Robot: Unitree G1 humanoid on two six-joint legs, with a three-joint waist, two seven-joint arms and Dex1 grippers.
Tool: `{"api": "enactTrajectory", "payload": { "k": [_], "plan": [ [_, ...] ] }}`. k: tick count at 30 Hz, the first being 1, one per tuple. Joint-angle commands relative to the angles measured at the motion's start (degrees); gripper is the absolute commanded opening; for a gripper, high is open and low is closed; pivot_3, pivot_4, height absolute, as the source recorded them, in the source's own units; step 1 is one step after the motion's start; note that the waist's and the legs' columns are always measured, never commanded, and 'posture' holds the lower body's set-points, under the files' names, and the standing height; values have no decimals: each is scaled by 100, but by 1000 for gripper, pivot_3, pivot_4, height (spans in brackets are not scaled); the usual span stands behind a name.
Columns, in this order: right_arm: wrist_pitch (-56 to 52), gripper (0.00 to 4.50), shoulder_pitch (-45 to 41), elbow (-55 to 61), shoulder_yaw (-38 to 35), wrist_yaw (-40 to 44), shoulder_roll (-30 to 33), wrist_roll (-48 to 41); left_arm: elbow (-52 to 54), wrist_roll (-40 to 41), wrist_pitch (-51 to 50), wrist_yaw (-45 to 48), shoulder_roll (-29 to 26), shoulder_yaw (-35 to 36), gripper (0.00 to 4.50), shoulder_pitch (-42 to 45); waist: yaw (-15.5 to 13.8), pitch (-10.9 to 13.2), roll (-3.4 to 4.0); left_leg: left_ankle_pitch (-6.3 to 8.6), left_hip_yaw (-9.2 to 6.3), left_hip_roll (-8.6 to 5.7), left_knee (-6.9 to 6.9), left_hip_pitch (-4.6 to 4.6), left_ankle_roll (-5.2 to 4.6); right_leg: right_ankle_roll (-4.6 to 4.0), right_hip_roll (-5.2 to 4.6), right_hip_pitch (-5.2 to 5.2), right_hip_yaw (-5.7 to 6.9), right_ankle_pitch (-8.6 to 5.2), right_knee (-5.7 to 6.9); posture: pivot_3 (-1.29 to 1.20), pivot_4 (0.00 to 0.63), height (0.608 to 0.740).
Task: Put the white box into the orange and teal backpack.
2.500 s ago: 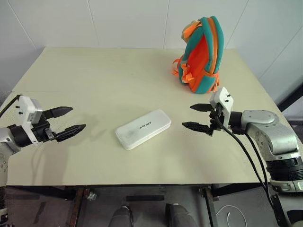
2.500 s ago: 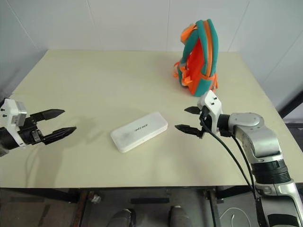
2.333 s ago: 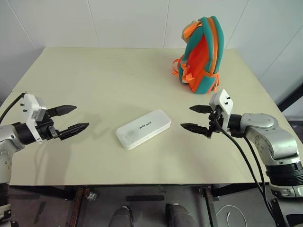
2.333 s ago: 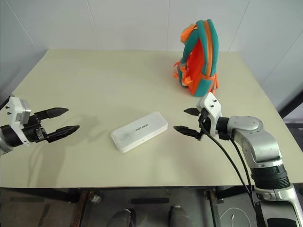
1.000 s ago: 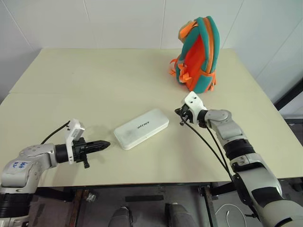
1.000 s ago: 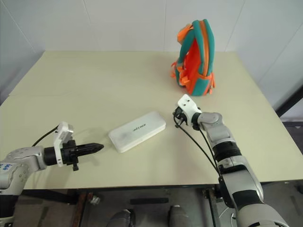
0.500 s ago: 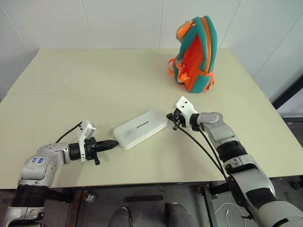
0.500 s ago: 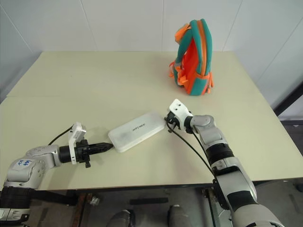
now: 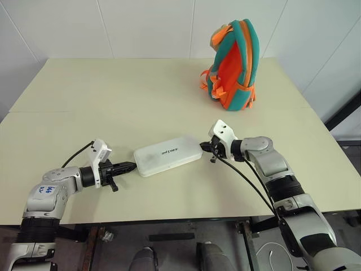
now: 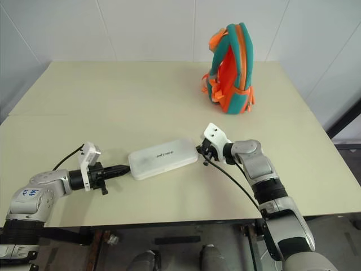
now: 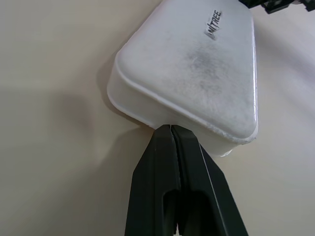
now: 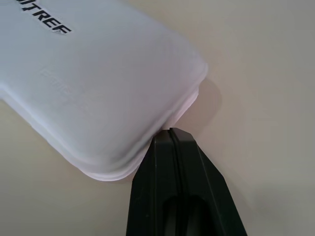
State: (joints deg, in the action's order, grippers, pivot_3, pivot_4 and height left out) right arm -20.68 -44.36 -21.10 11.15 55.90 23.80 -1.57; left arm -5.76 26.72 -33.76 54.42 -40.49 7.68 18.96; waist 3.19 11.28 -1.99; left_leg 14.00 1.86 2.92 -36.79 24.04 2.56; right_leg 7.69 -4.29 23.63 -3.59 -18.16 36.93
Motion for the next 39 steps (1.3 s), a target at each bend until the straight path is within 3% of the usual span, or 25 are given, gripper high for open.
{"api": "enactTrajectory", "payload": {
  "k": [1, 11, 17, 39],
  "plan": [
    [-318, 0, 115, 864, 233, 573, 70, -321, 268, 116, 32, 141, 33, -36, 25, 148, -5, 0, 0, 0, 0, 0, 0, 1, 0, 0, 0, 0, 0, 0, -1, 0, 150, 740],
    [-1474, 0, 854, 2645, 347, 1359, 847, -768, 690, 198, -306, 444, -195, -181, 25, 77, -26, 0, 0, 2, -2, -1, -3, 3, -2, 0, 0, -1, 0, 0, -3, 0, 150, 740],
    [-1883, 0, 1131, 3176, 306, 1359, 1092, -954, 900, 228, -532, 584, -293, -257, 25, 1, -28, 0, 0, 3, -3, -1, -6, 3, -2, -1, 0, -2, 1, 0, -4, 0, 150, 740],
    [-1598, 0, 1343, 2903, 263, 951, 1452, -776, 1071, 124, -706, 591, -468, -419, 25, -144, -73, 0, 0, 4, -5, -2, -13, 3, -5, -2, 0, -5, 0, -1, -7, 0, 150, 740]
  ]
}}
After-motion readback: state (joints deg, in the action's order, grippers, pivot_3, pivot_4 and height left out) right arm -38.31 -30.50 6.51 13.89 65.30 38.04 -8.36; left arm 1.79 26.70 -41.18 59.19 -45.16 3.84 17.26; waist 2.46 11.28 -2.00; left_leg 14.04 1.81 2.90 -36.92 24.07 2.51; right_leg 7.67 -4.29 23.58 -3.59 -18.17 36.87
